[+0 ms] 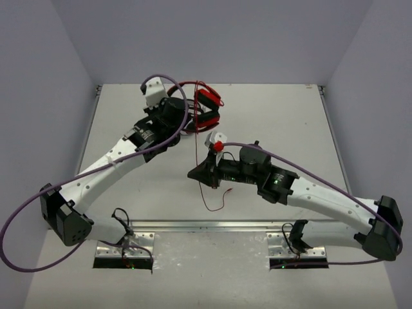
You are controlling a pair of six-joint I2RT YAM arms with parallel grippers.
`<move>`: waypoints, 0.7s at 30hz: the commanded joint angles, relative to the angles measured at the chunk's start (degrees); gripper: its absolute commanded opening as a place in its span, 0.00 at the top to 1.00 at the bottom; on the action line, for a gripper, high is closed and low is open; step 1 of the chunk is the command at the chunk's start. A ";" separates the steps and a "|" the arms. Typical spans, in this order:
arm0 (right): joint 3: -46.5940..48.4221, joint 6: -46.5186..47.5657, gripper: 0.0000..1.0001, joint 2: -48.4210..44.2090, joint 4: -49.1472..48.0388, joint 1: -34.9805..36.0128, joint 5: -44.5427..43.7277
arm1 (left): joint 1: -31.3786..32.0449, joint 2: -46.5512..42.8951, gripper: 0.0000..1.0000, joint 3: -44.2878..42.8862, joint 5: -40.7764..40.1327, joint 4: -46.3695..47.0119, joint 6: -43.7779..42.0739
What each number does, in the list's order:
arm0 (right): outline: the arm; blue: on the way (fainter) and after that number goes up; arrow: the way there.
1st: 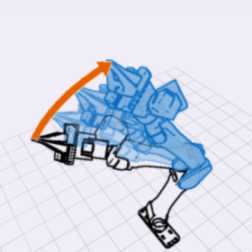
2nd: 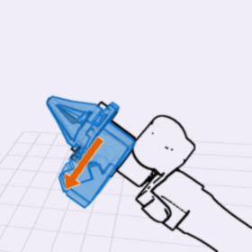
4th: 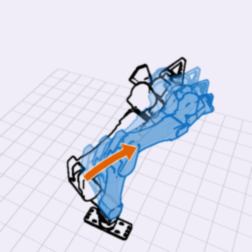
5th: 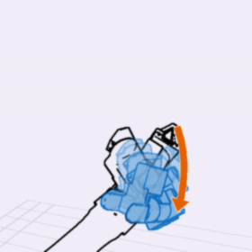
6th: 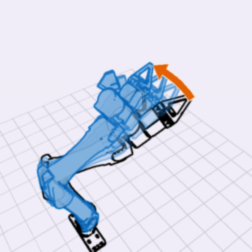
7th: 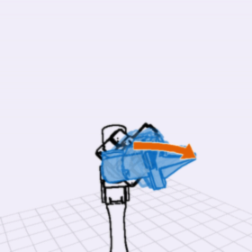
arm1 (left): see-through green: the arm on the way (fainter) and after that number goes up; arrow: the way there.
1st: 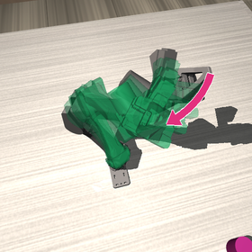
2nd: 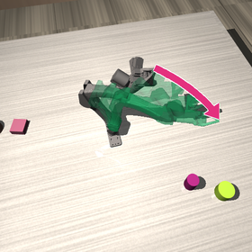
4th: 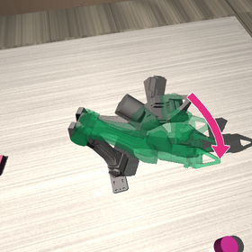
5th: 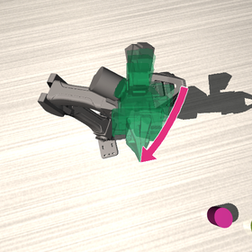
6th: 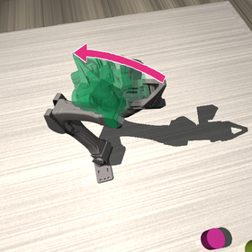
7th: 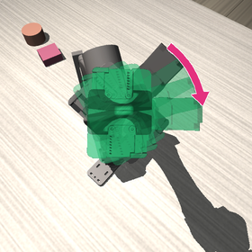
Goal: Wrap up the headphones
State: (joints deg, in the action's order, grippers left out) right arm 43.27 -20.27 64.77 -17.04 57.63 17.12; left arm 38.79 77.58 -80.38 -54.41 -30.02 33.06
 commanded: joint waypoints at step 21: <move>33.12 43.90 0.99 9.40 49.57 1.61 -45.13 | 17.19 -16.58 1.00 44.70 9.94 30.29 -13.19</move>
State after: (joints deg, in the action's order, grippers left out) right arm 74.83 17.37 73.78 38.13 59.40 -14.92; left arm 54.35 62.54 -36.67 -46.09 -4.34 26.24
